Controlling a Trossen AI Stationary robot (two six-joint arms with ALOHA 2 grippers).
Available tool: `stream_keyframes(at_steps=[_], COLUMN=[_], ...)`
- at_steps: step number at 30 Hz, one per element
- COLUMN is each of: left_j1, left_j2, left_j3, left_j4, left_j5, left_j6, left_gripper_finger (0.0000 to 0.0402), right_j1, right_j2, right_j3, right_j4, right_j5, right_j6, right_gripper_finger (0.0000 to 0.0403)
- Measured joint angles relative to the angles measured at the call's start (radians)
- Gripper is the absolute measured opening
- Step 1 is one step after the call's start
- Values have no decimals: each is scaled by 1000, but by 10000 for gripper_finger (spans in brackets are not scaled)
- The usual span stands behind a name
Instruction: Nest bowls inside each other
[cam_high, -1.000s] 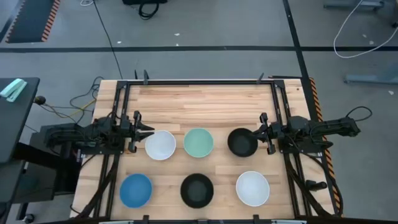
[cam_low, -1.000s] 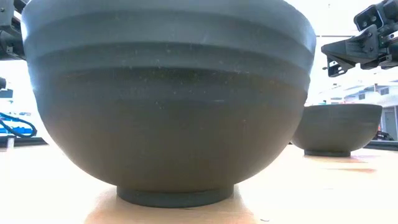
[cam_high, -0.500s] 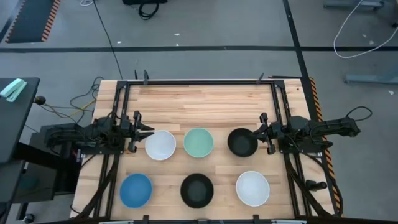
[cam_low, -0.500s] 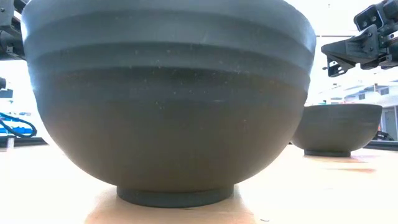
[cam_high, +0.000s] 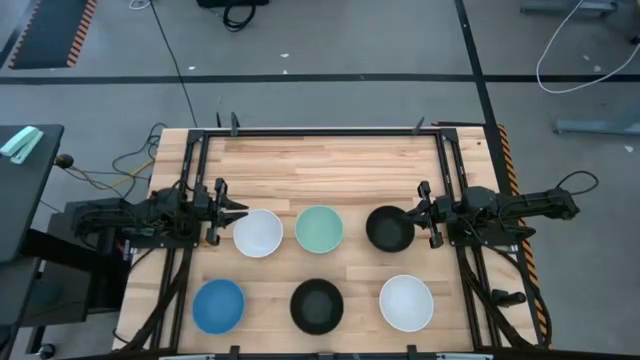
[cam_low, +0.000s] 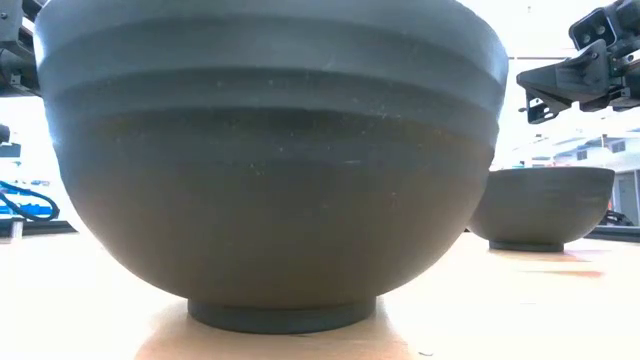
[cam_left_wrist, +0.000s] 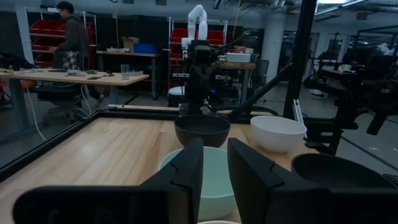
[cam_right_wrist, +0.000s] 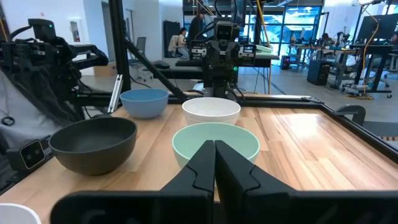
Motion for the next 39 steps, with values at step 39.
stream_keyframes(at_steps=[39], left_j1=[0], left_j2=[0], left_j3=[0], left_j4=[0], left_j5=[0], left_j6=[0], left_gripper_finger=[80], right_j1=[0], right_j2=[0], right_j3=[0], right_j4=[0], right_j5=[0], right_j6=[-1], right_gripper_finger=[19])
